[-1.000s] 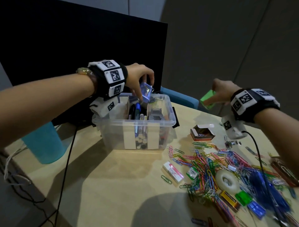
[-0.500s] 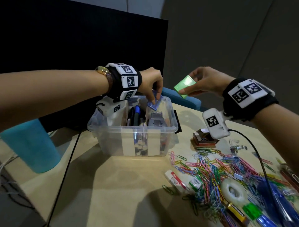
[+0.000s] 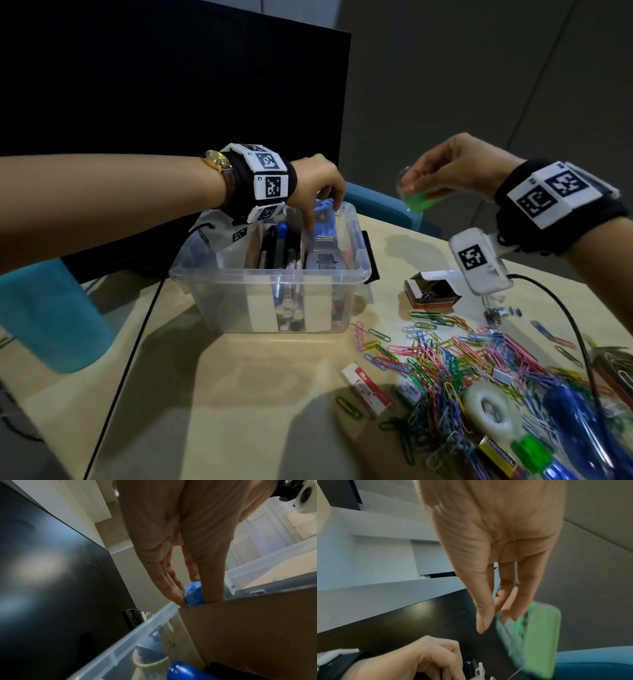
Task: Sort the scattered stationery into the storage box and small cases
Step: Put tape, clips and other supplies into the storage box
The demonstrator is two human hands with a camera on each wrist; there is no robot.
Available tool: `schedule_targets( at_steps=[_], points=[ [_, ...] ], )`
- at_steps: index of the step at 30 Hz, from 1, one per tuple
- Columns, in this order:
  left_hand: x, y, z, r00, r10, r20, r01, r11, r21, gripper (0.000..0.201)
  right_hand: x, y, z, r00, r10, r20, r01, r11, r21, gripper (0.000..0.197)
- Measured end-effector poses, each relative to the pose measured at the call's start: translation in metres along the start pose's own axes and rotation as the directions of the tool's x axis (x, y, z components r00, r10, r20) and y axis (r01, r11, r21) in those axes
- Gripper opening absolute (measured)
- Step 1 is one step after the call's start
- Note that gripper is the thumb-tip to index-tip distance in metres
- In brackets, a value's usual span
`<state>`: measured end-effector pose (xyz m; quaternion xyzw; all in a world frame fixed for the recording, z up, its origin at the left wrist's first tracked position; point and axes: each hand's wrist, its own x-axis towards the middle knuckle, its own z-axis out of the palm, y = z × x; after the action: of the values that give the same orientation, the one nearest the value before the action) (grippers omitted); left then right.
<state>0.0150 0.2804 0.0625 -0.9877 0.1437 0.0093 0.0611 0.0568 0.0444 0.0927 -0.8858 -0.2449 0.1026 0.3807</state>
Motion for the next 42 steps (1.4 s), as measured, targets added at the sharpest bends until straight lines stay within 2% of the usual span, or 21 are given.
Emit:
schedule_targets(
  at_steps=[3, 7, 11, 14, 17, 19, 23, 25, 33, 35, 39, 42],
  points=[
    [0.004, 0.003, -0.001, 0.998, 0.015, 0.064, -0.016, 1.000, 0.009, 0.050, -0.003, 0.008, 0.014, 0.989, 0.081, 0.122, -0.075, 0.996, -0.058, 0.009],
    [0.003, 0.001, 0.002, 0.995, 0.028, 0.096, -0.028, 1.000, -0.002, 0.051, -0.010, 0.018, 0.041, 0.967, 0.073, 0.245, -0.068, 0.997, -0.027, 0.015],
    [0.001, 0.004, 0.007, 0.998, 0.003, 0.064, 0.000, 0.999, -0.046, 0.048, -0.018, 0.025, 0.060, 0.904, 0.110, 0.412, -0.084, 0.993, -0.082, 0.022],
    [-0.001, 0.005, 0.005, 0.999, -0.047, 0.019, 0.048, 0.994, -0.101, 0.038, -0.026, 0.030, 0.073, 0.896, 0.187, 0.403, -0.133, 0.978, -0.160, 0.023],
    [0.000, 0.006, 0.006, 0.997, -0.079, 0.010, 0.080, 0.991, -0.104, 0.033, -0.036, 0.034, 0.081, 0.873, 0.271, 0.406, -0.148, 0.940, -0.308, 0.034],
    [0.002, 0.010, 0.007, 0.996, -0.089, 0.009, 0.089, 0.991, -0.097, 0.037, -0.042, 0.037, 0.087, 0.864, 0.282, 0.417, -0.118, 0.919, -0.377, 0.044],
    [0.004, 0.011, 0.009, 0.996, -0.085, 0.006, 0.085, 0.989, -0.122, 0.043, -0.049, 0.039, 0.095, 0.881, 0.260, 0.395, -0.062, 0.891, -0.449, 0.071],
    [0.003, 0.011, 0.009, 0.995, -0.096, 0.015, 0.097, 0.989, -0.116, 0.043, -0.051, 0.037, 0.098, 0.883, 0.260, 0.391, -0.021, 0.854, -0.520, 0.078],
    [0.011, 0.017, 0.009, 0.989, -0.147, 0.027, 0.146, 0.989, 0.035, 0.030, -0.046, 0.034, 0.106, 0.881, 0.281, 0.380, 0.000, 0.804, -0.595, 0.076],
    [0.012, 0.016, 0.007, 0.990, -0.137, 0.028, 0.134, 0.988, 0.082, 0.026, -0.046, 0.039, 0.110, 0.884, 0.249, 0.396, 0.049, 0.793, -0.608, 0.069],
    [0.010, 0.012, 0.005, 0.992, -0.127, -0.018, 0.128, 0.978, 0.163, 0.025, -0.046, 0.042, 0.112, 0.905, 0.171, 0.390, 0.101, 0.803, -0.588, 0.041],
    [0.010, 0.012, 0.006, 0.992, -0.125, -0.012, 0.125, 0.980, 0.152, 0.025, -0.045, 0.040, 0.105, 0.917, 0.146, 0.372, 0.109, 0.804, -0.585, 0.042]
  ],
)
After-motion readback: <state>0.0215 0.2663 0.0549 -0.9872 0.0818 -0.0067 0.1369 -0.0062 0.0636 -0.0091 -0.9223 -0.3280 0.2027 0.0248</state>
